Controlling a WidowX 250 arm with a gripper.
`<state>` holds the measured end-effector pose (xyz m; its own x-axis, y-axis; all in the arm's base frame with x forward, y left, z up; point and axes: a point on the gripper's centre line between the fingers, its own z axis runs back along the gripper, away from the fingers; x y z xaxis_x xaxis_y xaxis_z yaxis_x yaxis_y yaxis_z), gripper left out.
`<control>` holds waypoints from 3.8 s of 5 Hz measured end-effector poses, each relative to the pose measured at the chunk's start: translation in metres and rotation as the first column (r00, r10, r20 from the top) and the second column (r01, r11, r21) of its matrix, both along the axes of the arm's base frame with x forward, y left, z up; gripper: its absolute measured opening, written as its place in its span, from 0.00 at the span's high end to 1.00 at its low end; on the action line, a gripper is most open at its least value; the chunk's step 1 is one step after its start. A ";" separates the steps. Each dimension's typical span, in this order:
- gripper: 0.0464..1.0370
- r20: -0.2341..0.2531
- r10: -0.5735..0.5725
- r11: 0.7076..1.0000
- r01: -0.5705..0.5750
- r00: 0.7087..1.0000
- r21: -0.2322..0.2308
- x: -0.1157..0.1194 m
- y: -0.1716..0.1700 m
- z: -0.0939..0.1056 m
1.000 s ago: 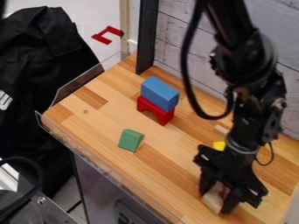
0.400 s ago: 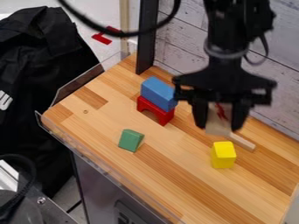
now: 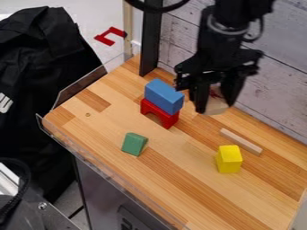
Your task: Put the white rectangular on top of the tower
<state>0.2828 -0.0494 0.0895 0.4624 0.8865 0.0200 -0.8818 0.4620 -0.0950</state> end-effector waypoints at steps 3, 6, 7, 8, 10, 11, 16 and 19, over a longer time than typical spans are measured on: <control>0.50 -0.059 0.463 0.853 -0.462 0.885 -0.243 0.012 0.060 -0.013; 0.50 -0.039 0.316 0.941 -0.318 0.948 -0.114 0.037 0.057 -0.023; 0.50 -0.058 0.333 0.935 -0.338 0.941 -0.104 0.037 0.055 -0.031; 0.50 -0.091 0.370 0.918 -0.379 0.925 -0.119 0.036 0.054 -0.040; 0.50 -0.098 0.422 0.891 -0.432 0.901 -0.139 0.043 0.064 -0.043; 0.50 -0.113 0.423 0.891 -0.435 0.899 -0.128 0.044 0.067 -0.047; 0.50 -0.134 0.435 0.884 -0.451 0.890 -0.123 0.048 0.076 -0.055; 0.03 -0.117 0.385 0.909 -0.398 0.915 -0.122 0.053 0.075 -0.053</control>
